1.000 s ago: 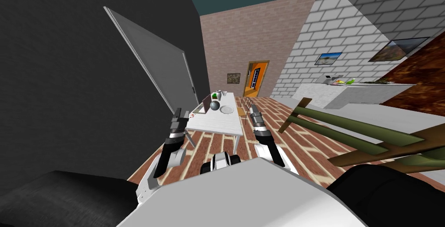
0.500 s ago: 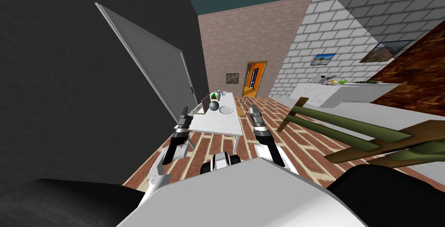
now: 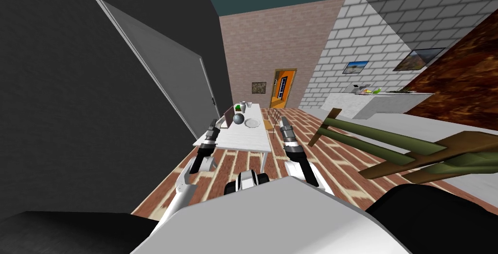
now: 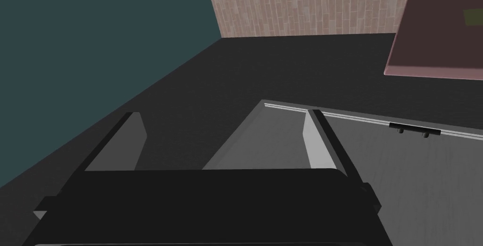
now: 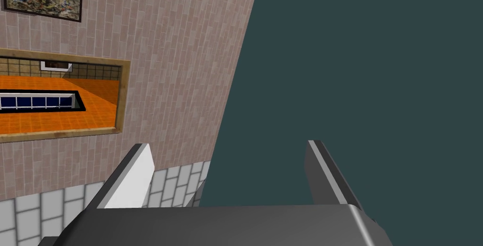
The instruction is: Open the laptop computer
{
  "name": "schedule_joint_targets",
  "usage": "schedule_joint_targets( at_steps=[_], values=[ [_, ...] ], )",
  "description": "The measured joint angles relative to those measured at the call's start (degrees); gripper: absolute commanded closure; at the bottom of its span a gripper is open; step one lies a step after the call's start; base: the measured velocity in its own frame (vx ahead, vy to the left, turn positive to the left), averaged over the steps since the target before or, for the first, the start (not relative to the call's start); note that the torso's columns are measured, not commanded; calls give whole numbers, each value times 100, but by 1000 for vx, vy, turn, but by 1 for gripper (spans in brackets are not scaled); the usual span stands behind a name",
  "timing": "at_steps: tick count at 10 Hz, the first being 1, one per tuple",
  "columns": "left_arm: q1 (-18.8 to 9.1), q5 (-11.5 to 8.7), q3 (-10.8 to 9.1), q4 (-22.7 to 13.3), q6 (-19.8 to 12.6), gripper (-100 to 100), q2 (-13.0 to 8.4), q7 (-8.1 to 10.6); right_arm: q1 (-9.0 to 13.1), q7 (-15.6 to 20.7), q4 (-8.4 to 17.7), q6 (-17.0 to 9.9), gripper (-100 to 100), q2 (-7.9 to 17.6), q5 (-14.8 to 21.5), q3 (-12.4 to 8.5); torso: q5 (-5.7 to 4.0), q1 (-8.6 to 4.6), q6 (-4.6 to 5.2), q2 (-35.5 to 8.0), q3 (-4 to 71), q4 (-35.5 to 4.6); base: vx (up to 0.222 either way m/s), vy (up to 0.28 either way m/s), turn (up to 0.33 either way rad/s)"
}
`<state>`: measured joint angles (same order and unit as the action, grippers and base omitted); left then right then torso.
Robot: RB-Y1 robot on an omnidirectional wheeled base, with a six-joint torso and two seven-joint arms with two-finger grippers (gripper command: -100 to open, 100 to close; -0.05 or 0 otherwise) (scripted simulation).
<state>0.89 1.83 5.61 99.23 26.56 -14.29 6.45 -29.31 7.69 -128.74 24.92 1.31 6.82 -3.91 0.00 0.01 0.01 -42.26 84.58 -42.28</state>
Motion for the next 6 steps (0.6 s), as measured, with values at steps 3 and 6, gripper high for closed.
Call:
schedule_joint_targets(
  at_steps=[3, 6],
  values=[
    [-355, -38, 109, -451, -160, -100, -127, 5, 0, 0, 0, 0, 0, 0, 0, 0, 0, 0, -3, -4, -2, 0, 15, 7, -38],
    [-745, -82, 231, -948, -248, -100, -281, 15, 0, 0, 0, 0, 0, 0, 0, 0, 0, -1, 0, -2, -1, -1, 12, 8, -35]
  ],
)
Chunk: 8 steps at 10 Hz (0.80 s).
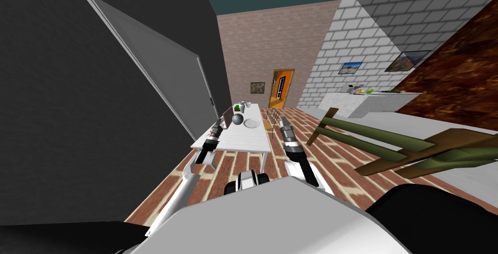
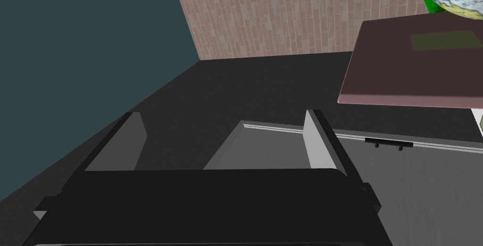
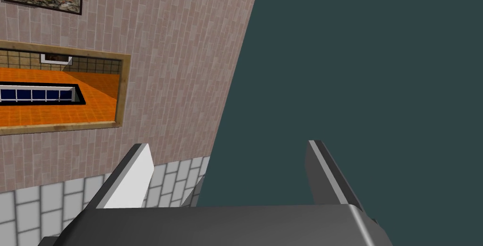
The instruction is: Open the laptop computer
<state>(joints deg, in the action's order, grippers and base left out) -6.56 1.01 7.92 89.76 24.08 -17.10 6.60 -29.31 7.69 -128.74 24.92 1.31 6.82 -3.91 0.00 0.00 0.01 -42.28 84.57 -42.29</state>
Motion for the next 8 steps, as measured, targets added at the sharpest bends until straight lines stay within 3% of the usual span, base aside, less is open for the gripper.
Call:
schedule_joint_targets(
  at_steps=[8],
  values=[
    [-899, -91, 313, -1185, -341, -100, -345, -11, 0, 0, 0, 0, 0, 0, 0, 0, 0, 0, 0, 0, 0, 0, 12, 7, -37]
  ],
)
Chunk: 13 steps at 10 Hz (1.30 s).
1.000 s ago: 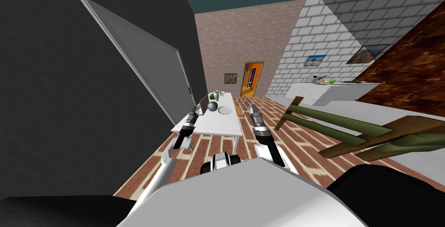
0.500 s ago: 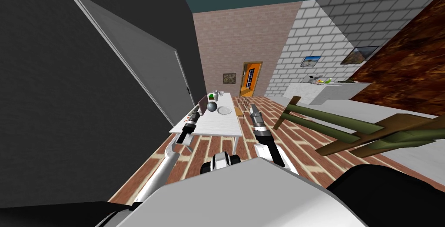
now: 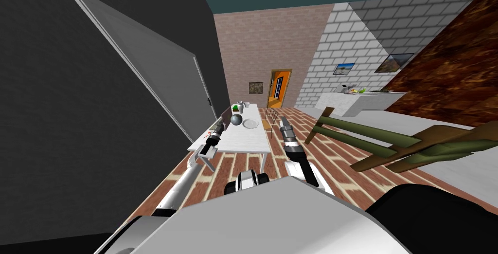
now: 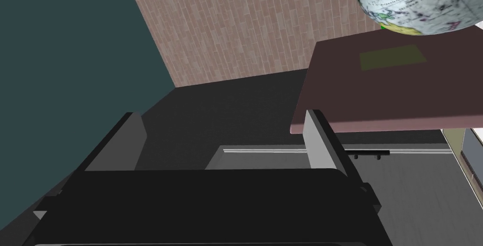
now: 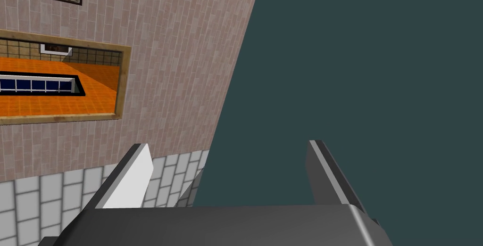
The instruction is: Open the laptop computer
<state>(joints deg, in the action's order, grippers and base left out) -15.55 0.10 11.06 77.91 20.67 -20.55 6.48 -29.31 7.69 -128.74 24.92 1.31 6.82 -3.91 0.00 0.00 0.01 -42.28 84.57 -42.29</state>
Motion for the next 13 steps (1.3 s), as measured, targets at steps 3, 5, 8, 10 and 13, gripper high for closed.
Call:
schedule_joint_targets(
  at_steps=[3, 5, 8, 10, 13],
  values=[
    [-318, -32, 101, -410, -131, -100, -120, -1, 0, 0, 0, 0, 0, 0, 0, 0, 0, 1, -2, -1, -1, 0, 12, 7, -39],
    [-546, -56, 174, -716, -207, -100, -210, 0, 0, 0, 0, 0, 0, 0, 0, 0, 0, 1, -2, -1, -1, 0, 10, 7, -31],
    [-1106, -111, 348, -1486, -304, -100, -416, 9, 0, 0, 0, 0, 0, 0, 0, 0, 0, 0, 0, 2, 1, 1, 20, 11, -65],
    [-1309, -138, 432, -1740, -508, -100, -538, -3, 0, 0, 0, 0, 0, 0, 0, 0, 1, 1, -2, -2, -2, 1, 12, 11, -29],
    [-1633, -175, 540, -2138, -677, -100, -690, -9, 0, 0, 0, 0, 0, 0, 0, 0, 0, -1, -2, -2, -1, 0, 11, 8, -34]
  ],
)
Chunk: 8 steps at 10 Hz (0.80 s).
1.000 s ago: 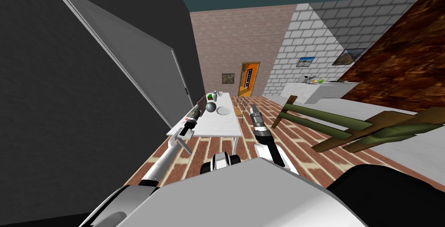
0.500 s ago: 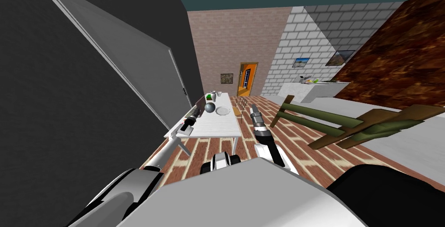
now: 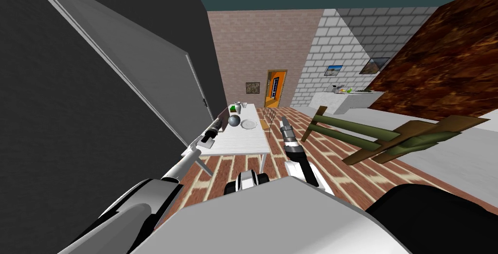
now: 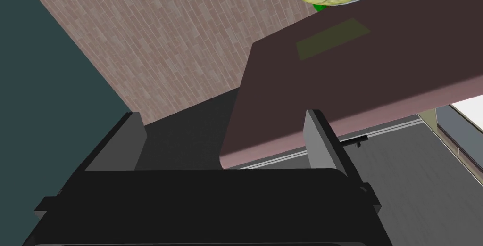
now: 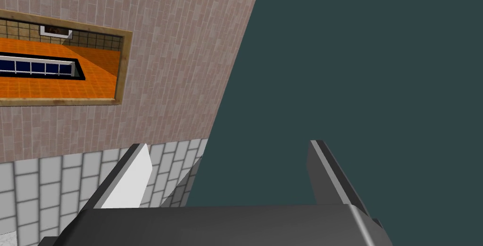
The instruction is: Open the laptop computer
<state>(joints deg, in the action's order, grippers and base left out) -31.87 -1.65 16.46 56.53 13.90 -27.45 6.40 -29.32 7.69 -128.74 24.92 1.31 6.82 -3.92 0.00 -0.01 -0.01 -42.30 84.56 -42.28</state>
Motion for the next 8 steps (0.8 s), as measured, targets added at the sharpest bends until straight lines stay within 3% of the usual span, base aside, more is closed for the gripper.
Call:
schedule_joint_targets(
  at_steps=[8],
  values=[
    [-784, -83, 263, -1096, -257, -100, -349, 13, 0, 0, 0, 0, 0, 0, 0, 0, 1, 4, 0, 6, 4, 1, 8, 6, -28]
  ],
)
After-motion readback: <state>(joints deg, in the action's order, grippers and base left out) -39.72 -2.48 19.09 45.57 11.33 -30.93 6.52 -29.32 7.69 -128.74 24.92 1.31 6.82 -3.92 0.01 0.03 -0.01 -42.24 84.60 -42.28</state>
